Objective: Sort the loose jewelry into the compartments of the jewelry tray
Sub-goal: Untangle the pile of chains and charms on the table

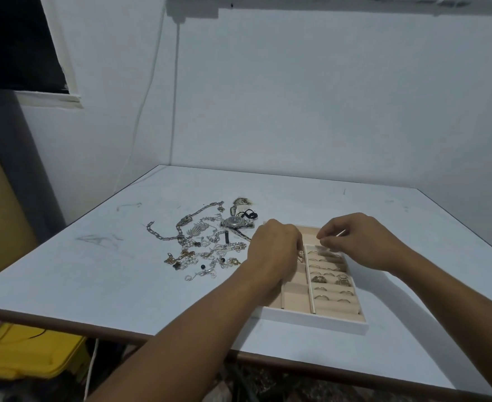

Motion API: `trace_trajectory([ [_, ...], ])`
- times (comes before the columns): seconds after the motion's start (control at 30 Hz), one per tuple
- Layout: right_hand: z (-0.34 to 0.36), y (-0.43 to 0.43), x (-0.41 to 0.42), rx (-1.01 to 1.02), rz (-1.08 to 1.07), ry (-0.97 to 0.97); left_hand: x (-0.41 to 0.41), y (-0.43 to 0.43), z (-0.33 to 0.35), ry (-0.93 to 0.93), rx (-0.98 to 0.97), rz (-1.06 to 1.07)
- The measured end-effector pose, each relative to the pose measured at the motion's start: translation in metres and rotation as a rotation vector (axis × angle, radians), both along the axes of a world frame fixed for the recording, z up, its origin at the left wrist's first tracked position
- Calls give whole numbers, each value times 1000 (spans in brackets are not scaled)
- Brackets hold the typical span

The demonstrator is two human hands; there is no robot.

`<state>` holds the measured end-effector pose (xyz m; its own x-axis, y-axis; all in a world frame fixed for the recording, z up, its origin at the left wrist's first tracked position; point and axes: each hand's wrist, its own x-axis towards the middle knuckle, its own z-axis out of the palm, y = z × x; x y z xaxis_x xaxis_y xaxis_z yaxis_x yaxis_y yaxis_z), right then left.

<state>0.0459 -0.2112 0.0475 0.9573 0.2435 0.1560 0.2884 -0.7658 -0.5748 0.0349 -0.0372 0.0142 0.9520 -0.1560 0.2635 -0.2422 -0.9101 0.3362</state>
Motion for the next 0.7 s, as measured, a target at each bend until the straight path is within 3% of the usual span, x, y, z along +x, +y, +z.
trace_trajectory([
  [0.27, 4, 7, -2, 7, 3, -5, -5, 2, 1, -236, 186, -98],
  [0.5, 11, 14, 2, -17, 1, -8, 4, 44, 7, -199, -181, -16],
  [0.7, 13, 62, 13, -19, 103, 25, -3, 135, 11, -177, -208, 157],
])
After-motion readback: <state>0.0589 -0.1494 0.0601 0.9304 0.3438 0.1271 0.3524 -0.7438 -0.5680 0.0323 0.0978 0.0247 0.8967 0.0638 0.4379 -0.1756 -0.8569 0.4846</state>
